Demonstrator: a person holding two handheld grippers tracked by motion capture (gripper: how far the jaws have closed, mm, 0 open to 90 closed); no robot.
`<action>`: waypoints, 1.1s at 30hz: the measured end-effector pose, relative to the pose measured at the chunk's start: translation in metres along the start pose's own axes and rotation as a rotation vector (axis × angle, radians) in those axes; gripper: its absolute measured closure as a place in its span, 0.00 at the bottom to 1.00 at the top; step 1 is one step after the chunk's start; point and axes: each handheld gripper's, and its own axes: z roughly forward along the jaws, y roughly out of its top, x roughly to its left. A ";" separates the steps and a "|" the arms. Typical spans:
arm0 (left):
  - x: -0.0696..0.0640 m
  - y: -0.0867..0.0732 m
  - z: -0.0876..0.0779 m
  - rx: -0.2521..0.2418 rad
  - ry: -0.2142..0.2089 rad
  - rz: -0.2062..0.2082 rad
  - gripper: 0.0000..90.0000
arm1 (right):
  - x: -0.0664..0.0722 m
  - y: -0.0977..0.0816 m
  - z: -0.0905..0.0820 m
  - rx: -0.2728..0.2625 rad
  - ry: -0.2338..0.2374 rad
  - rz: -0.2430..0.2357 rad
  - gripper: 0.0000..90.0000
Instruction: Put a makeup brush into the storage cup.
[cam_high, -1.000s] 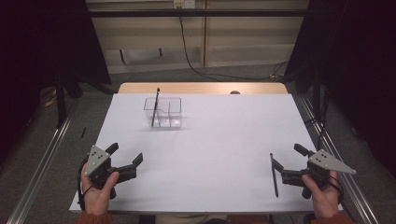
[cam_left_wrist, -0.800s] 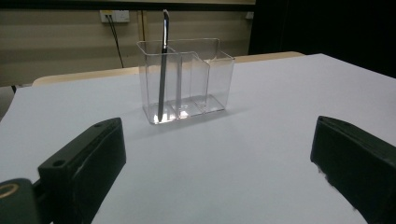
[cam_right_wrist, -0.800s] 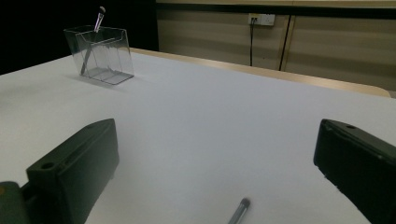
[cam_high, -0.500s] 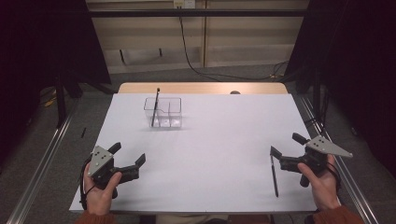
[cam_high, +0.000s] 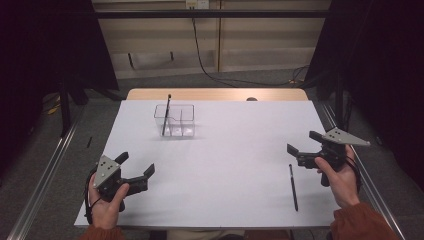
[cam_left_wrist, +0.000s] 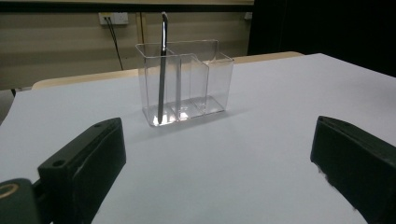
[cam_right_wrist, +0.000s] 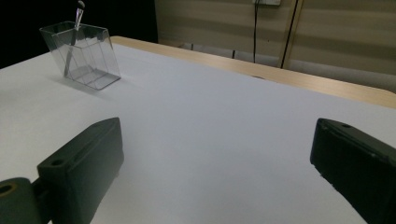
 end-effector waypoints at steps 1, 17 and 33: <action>0.000 0.000 0.000 0.001 0.000 0.000 0.04 | -0.001 0.002 0.001 0.005 -0.001 0.000 0.02; 0.002 -0.001 0.002 0.000 -0.007 -0.004 0.04 | -0.010 0.009 0.014 0.317 0.041 -0.003 0.07; 0.002 -0.001 0.005 0.002 -0.020 -0.005 0.04 | -0.009 -0.003 0.026 0.661 0.073 -0.011 0.07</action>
